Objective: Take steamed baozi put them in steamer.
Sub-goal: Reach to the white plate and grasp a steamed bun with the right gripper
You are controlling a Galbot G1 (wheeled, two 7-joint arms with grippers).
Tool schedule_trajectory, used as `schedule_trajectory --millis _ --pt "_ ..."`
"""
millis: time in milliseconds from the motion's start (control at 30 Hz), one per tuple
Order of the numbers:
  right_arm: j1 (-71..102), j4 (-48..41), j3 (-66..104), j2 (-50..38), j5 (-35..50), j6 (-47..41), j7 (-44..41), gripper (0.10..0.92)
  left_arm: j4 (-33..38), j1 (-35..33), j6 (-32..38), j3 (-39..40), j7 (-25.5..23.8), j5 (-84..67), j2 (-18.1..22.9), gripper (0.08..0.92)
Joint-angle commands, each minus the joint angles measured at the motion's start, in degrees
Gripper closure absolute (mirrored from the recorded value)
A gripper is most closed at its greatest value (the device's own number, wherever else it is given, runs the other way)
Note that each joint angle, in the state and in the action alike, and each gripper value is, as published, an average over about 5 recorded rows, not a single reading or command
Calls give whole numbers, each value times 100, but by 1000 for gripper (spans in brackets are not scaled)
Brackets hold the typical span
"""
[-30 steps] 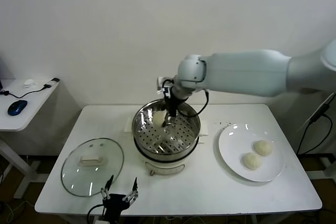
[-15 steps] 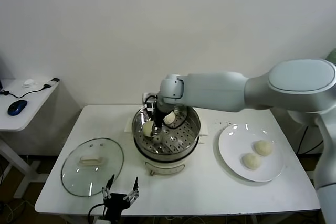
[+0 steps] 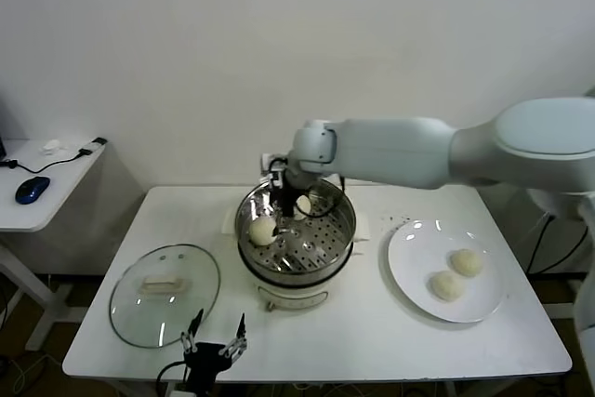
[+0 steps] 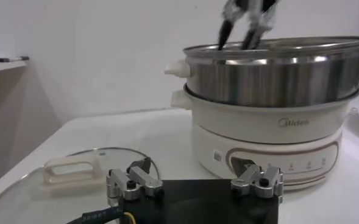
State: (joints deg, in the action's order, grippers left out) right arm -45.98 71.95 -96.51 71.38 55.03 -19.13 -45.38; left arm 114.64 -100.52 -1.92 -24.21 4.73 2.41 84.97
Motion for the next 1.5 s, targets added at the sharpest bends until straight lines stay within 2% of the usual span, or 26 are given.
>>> schedule_trajectory --millis 33,167,300,567,933,1500 --pt "-1630 957 -990 -1795 -410 613 -1190 203 8 14 -4 -11 -11 12 13 177" --pt "-2312 1516 -1852 -2897 -1085 892 -1451 203 31 7 -6 -46 -27 18 15 177" --pt "-2314 1777 -2479 -3816 -1975 958 -1321 202 36 23 -12 -104 -40 18 28 177" --pt "-421 1621 -1478 -4794 -2859 634 -800 203 71 93 -48 -268 -82 -20 82 177" --pt "2230 616 787 -4577 -3361 501 -419 203 59 137 -57 -491 -99 -112 88 177" --pt "2941 -210 1299 -3532 -3292 494 -265 203 -4 141 -58 -586 -108 -201 80 177"
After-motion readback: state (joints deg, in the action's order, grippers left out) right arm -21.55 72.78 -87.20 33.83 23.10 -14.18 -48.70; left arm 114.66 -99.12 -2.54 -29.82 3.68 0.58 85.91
